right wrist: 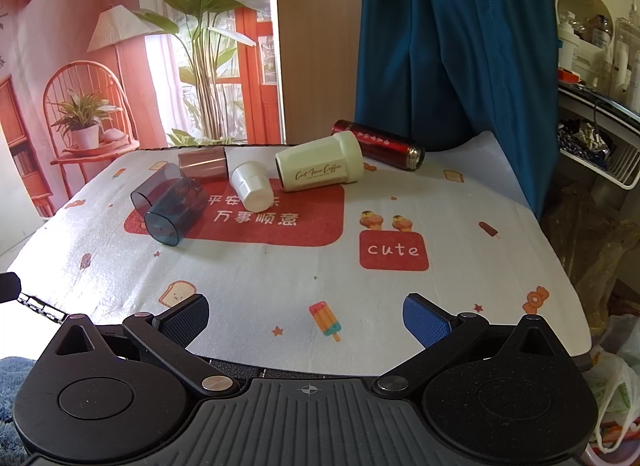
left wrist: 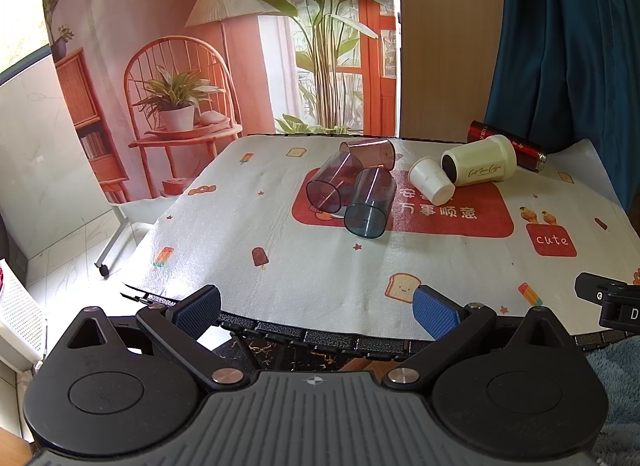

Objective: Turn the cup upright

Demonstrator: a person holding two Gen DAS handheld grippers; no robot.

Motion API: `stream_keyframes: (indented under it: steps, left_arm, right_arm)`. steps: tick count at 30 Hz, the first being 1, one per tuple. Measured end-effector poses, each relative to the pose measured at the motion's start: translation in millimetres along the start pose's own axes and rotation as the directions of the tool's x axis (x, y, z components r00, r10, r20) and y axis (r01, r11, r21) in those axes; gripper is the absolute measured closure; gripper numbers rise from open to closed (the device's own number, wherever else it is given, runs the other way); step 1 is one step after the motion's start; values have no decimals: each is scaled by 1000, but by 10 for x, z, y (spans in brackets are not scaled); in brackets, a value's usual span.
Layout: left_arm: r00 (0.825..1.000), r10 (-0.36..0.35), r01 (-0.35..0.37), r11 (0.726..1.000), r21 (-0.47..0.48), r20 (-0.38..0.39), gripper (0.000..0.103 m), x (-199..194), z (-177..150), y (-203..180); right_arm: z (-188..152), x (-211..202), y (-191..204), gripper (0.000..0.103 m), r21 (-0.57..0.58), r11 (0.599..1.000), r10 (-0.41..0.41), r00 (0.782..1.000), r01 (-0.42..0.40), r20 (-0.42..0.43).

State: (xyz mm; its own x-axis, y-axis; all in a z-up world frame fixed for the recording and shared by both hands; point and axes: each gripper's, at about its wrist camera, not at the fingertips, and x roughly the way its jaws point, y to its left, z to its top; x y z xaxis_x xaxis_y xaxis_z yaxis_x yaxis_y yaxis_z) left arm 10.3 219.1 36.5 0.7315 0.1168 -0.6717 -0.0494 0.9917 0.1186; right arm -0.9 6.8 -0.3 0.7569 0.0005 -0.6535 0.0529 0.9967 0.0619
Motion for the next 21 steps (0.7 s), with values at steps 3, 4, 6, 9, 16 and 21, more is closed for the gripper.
stream_keyframes:
  steps: [3,4,6,9,16,21]
  left_arm:
    - [1000,1,-1,1000,-1,0,0,-1,1,2]
    - [1000,1,-1,1000,-1,0,0,-1,3,0]
    - [1000,0,0,1000,-1,0,0,-1,5,-1]
    - [1000,0,0,1000,0,-1,0,-1,6,-1]
    - [1000,0,0,1000,-2,0,0,1,-1,13]
    - [1000,1,-1,1000,-4,-1,0,6,-14,29]
  right_arm:
    - [-1,0,3,0,0,1000,1,1000,-1,0]
    - [0,1,-2,0,0,1000,1,1000,-1,0]
    - [0,1,-2,0,0,1000,0,1000,0,0]
    - [0,1,-4,0,0,1000,1,1000,-1,-1]
    - [-32,27,-39,0,5,1000,3,1000,-2,-2]
    - [-38,47,-52,0,9,1000,6,1000,-5,-6]
